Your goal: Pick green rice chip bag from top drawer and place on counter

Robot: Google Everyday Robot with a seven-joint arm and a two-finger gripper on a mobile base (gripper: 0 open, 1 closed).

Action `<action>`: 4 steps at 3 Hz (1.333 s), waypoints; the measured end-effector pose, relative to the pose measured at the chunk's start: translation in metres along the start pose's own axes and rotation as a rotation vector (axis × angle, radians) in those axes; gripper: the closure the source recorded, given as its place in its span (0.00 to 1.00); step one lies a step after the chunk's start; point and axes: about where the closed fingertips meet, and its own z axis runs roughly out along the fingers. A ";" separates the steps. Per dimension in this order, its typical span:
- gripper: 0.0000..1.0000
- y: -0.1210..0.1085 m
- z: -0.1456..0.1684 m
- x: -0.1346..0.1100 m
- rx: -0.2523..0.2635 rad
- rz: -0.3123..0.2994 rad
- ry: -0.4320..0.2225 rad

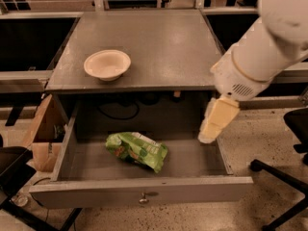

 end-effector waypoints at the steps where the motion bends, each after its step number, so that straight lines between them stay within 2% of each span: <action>1: 0.00 -0.003 0.067 -0.039 -0.019 0.029 -0.092; 2: 0.00 -0.023 0.147 -0.072 -0.053 0.102 -0.198; 3: 0.00 -0.021 0.149 -0.074 -0.053 0.095 -0.184; 4: 0.00 0.004 0.186 -0.079 -0.132 0.095 -0.175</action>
Offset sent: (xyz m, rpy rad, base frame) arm 0.1245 0.1325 -0.1546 0.3364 0.0502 -0.0576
